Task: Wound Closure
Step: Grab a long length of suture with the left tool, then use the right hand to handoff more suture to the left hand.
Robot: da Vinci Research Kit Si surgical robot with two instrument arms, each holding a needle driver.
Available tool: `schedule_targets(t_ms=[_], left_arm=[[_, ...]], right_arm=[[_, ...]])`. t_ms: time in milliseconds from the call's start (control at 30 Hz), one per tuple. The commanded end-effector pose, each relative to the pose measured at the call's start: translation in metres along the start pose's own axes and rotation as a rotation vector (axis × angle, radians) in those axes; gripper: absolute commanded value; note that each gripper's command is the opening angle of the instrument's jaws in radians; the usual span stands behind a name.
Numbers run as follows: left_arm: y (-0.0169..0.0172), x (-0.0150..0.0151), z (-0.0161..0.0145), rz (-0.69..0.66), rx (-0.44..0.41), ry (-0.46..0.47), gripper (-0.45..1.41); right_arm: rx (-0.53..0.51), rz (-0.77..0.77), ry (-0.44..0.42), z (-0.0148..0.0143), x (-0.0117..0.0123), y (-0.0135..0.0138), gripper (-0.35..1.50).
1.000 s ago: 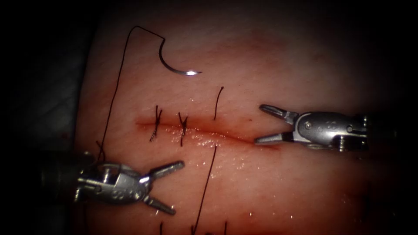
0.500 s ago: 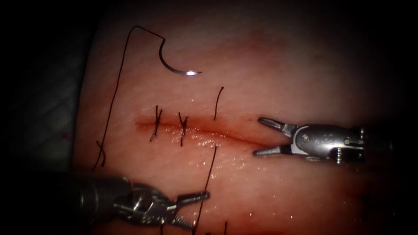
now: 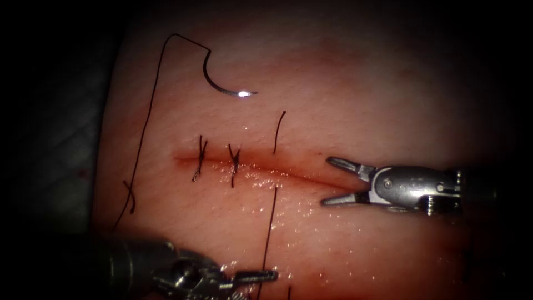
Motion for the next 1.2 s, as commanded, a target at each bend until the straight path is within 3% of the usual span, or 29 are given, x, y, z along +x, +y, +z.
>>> schedule_targets(t_ms=[33,167,300,433,767,1200], left_arm=[[-0.0001,-0.0002,0.0006,-0.003,0.001,-0.010,-0.45],[-0.0011,-0.0009,-0.0002,-0.004,0.007,-0.016,-0.45],[-0.0033,-0.0022,-0.0019,-0.029,0.094,-0.030,-0.45],[-0.0041,-0.0026,-0.0027,-0.040,0.108,-0.034,-0.45],[-0.0058,-0.0030,-0.0044,-0.053,0.120,-0.019,-0.45],[-0.0070,-0.0031,-0.0046,-0.065,0.123,-0.013,-0.45]], right_arm=[[0.003,0.004,0.001,0.0007,-0.0006,-0.0006,1.38],[0.023,0.003,-0.004,0.0006,-0.0009,-0.0011,1.33],[0.057,-0.002,0.018,0.0004,-0.0005,-0.0021,1.31],[0.082,-0.013,0.036,0.0006,0.0000,-0.0034,1.31],[0.012,-0.468,0.103,0.0051,0.0036,-0.0072,1.33],[-0.013,-0.558,0.140,0.0075,0.0048,-0.0085,1.30]])
